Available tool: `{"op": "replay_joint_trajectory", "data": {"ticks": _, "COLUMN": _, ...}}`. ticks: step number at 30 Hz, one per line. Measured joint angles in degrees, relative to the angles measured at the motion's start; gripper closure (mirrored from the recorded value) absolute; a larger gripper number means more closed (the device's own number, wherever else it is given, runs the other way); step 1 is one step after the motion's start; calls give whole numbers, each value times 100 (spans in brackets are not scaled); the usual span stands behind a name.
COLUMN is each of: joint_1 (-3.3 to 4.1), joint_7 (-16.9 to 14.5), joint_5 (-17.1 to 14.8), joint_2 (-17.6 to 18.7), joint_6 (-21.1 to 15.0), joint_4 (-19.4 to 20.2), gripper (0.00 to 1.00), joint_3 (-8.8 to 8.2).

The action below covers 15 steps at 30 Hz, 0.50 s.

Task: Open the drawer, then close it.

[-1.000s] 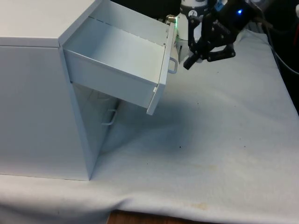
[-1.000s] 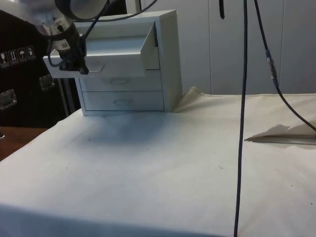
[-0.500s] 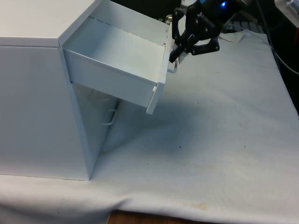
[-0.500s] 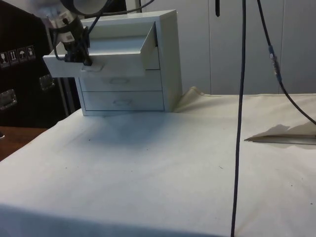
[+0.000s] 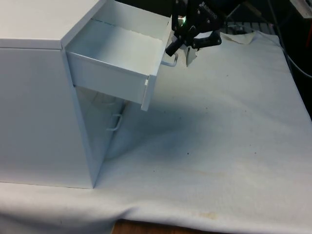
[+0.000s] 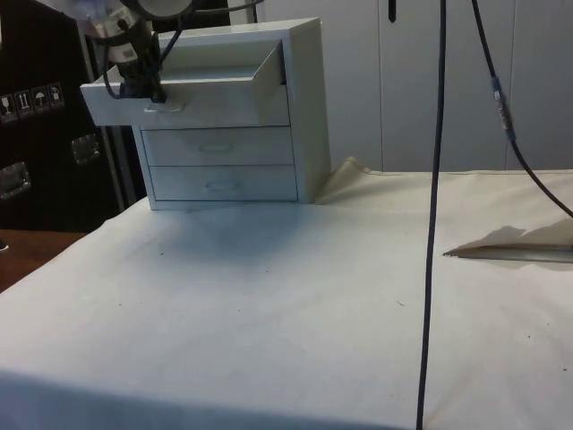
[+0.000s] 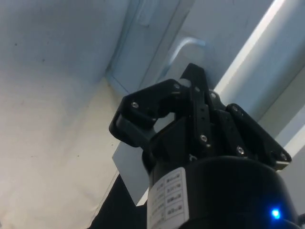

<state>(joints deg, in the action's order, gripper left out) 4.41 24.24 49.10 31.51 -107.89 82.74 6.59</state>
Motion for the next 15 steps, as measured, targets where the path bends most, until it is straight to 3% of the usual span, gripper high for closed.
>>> {"op": "replay_joint_trajectory", "data": {"ticks": 15, "joint_1": -29, "joint_7": -350, "joint_5": 92, "joint_2": -166, "joint_6": 40, "joint_4": 0, "gripper": 100, "joint_3": -120}}
